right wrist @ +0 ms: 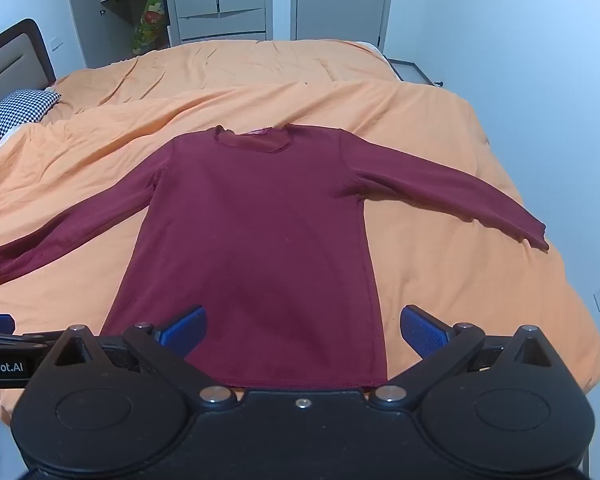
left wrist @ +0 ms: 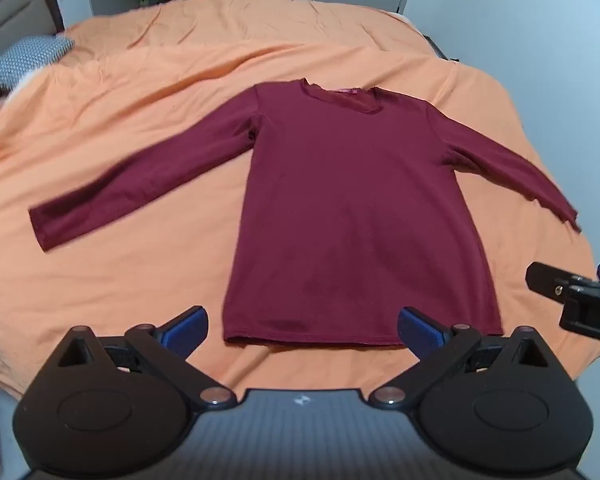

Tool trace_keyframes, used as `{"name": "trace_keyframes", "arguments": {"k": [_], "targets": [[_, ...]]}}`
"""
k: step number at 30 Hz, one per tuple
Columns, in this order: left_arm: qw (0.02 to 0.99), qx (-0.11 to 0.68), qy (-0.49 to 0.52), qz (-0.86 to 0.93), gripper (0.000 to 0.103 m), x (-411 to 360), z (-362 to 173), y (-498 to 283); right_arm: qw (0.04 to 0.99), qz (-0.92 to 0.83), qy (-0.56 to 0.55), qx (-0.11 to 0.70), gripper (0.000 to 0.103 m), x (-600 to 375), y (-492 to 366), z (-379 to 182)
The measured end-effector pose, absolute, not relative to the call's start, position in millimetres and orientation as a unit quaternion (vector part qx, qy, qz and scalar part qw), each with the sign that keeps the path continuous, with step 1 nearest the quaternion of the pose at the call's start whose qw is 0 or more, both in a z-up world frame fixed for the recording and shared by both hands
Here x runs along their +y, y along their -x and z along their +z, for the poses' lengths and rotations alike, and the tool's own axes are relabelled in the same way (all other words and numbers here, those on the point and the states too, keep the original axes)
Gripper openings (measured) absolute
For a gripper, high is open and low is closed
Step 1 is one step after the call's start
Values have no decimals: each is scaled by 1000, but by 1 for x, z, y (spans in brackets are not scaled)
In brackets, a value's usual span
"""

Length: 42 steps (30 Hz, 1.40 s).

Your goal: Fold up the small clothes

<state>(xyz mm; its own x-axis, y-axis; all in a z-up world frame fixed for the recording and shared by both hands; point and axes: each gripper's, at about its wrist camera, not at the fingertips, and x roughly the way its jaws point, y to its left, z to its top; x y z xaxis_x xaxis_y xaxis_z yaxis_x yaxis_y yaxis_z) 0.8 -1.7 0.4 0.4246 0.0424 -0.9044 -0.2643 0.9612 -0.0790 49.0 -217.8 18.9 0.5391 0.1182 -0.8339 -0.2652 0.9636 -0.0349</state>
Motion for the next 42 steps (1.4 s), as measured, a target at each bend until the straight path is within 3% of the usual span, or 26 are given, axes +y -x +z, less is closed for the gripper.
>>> {"name": "trace_keyframes", "arguments": {"k": [3, 42], "targets": [[844, 521, 72, 104, 102, -8, 0, -1, 874, 110, 79, 468, 102, -218, -49, 20], [845, 517, 106, 93, 102, -2, 3, 1, 876, 109, 78, 463, 102, -216, -49, 26]]}}
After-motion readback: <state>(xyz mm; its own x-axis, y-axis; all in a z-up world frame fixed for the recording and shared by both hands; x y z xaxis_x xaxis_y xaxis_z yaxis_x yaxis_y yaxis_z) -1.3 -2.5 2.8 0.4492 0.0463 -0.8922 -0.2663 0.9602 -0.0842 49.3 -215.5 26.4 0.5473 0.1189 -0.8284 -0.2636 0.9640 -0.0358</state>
